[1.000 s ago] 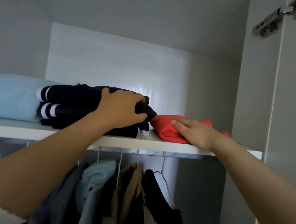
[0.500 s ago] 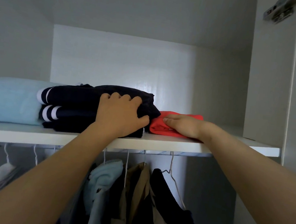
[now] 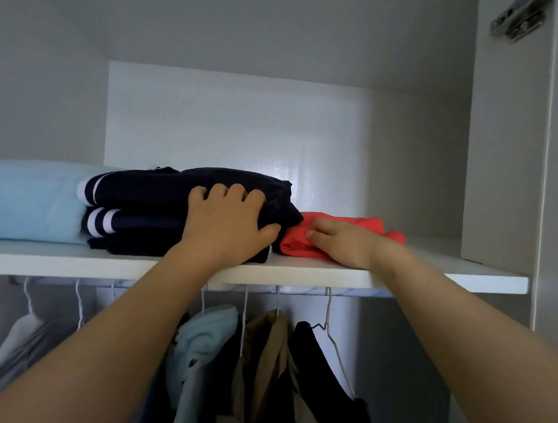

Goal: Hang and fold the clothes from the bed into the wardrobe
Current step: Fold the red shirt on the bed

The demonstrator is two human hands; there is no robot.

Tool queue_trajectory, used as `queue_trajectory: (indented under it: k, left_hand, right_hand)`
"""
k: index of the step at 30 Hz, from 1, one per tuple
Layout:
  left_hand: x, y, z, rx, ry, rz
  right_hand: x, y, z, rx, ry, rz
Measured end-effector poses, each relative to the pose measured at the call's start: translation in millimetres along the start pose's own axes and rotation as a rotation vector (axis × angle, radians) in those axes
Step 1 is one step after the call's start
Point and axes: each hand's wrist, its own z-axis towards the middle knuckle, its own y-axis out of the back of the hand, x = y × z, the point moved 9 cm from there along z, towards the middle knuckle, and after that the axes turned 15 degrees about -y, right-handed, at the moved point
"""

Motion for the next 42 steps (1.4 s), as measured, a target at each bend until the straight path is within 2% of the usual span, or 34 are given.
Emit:
queue_trajectory:
  k: [4, 8, 11, 14, 18, 23, 31, 34, 42]
  left_hand:
    - [-4, 0, -9, -0.013, -0.003, 0.002]
    - [-6, 4, -26, -0.098, 0.012, -0.065]
    - [-14, 13, -52, -0.184, 0.012, -0.088]
    - [-15, 23, -86, -0.257, 0.019, -0.204]
    - [-7, 21, -129, -0.156, -0.026, -0.312]
    - [10, 48, -187, -0.117, 0.074, -0.468]
    - [18, 75, -276, 0.009, 0.126, -0.718]
    - [20, 103, -302, -0.034, 0.173, -0.803]
    - [-16, 183, -381, -0.144, 0.213, -0.811]
  right_hand:
    - [-2, 10, -4, -0.120, -0.068, 0.015]
    - [6, 16, -20, -0.331, -0.079, 0.050]
    - [18, 14, -44, -0.412, -0.060, 0.065]
    - [29, 3, -73, -0.355, -0.035, 0.110]
    - [45, -9, -119, -0.317, -0.049, 0.099]
    - [75, -29, -180, -0.262, -0.114, 0.312]
    - [109, -74, -274, -0.171, -0.137, 0.376]
    - [120, -75, -304, -0.162, -0.132, 0.429]
    - [134, -74, -405, -0.159, -0.031, 0.542]
